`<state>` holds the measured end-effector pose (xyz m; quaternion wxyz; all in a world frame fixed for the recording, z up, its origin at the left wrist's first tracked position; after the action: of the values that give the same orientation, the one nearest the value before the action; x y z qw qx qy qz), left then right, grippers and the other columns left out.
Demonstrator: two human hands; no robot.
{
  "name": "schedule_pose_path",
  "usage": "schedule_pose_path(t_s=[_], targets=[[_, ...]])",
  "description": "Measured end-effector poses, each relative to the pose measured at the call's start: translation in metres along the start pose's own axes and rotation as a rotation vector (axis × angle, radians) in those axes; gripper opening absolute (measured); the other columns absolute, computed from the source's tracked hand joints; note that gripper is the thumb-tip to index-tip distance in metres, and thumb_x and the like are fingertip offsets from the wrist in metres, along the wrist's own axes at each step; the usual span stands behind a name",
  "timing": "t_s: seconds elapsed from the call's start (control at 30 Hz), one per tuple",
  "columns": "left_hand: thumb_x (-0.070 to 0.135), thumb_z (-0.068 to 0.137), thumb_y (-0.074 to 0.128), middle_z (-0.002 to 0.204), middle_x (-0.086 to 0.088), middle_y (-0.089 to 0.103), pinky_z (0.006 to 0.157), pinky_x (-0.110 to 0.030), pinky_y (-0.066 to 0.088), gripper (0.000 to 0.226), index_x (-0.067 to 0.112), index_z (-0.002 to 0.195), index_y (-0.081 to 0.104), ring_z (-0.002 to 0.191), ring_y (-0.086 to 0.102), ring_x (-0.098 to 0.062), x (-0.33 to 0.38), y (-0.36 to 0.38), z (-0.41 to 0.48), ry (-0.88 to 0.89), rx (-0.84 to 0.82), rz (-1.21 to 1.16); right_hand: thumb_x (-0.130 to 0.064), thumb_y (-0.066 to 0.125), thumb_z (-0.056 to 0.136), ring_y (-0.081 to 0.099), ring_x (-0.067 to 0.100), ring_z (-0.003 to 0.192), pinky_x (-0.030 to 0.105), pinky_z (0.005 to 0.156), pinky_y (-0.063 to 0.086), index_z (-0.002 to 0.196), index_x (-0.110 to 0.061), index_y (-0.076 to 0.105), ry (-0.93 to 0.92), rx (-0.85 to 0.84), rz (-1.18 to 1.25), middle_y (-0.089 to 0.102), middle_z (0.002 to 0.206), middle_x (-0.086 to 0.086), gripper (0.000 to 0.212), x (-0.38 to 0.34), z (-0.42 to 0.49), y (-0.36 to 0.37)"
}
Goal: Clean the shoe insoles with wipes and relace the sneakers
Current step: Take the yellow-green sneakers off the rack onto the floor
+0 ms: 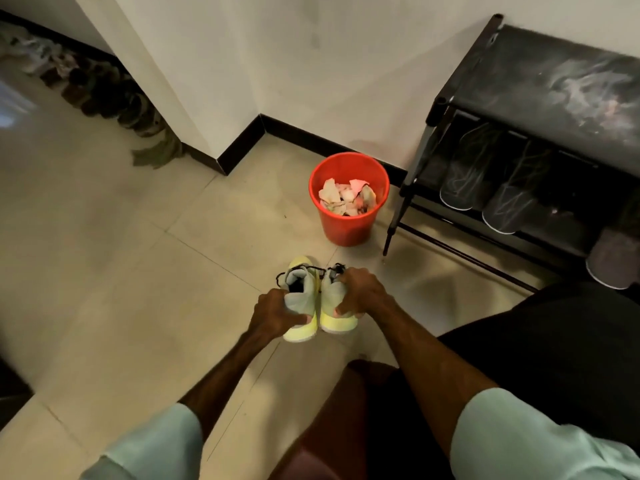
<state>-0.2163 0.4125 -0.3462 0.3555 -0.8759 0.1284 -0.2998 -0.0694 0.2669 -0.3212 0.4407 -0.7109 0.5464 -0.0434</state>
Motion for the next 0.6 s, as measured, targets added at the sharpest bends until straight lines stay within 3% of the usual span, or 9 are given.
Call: schedule_pose_path(t_s=[0.2,0.37,0.5,0.6], targets=[[0.044,0.065,0.09,0.119,-0.008,0.064,0.074,-0.028,0.045,0.071,0.011,0.12,0.06,0.109,0.061,-0.029,-0.029,0.048,0.028,-0.105,0.025,-0.042,-0.032,0.087,0.073,0.064,0.031,0.114,0.034,0.087,0.053,0.121,-0.005,0.063,0.09,-0.058,0.03,0.067,0.124,0.015,0.06,0.012,0.045,0.02],[0.031,0.064,0.093,0.1,-0.007,0.072,0.07,-0.03,0.05,0.05,0.009,0.104,0.072,0.092,0.068,-0.027,-0.026,0.065,0.045,-0.039,0.032,-0.074,-0.016,0.079,0.084,0.059,0.03,0.125,0.032,0.095,0.05,0.129,-0.005,0.058,0.201,0.03,0.129,0.058,0.136,0.014,0.052,0.026,0.065,0.026],[0.028,0.063,0.094,0.099,-0.004,0.07,0.073,-0.03,0.053,0.054,0.006,0.106,0.072,0.088,0.067,-0.023,-0.024,0.075,0.061,0.0,0.028,-0.109,-0.013,0.063,0.097,0.056,0.033,0.127,0.036,0.099,0.048,0.13,-0.004,0.056,0.247,0.151,0.183,0.055,0.137,0.017,0.034,0.041,0.071,0.031],[0.028,0.062,0.095,0.095,0.0,0.069,0.067,-0.023,0.047,0.051,0.007,0.102,0.073,0.083,0.066,-0.019,-0.021,0.085,0.071,0.016,0.023,-0.124,-0.008,0.057,0.097,0.058,0.036,0.122,0.038,0.095,0.049,0.127,0.0,0.057,0.272,0.179,0.206,0.058,0.131,0.019,0.031,0.047,0.072,0.033]])
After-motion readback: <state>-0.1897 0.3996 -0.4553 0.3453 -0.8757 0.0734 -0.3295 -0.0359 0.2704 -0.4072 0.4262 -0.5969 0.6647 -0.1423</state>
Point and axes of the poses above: each hand's wrist, its own z-axis towards the middle knuckle, its own y-axis out of the palm, x = y × z, the point moved 4 cm from there along z, towards the middle knuckle
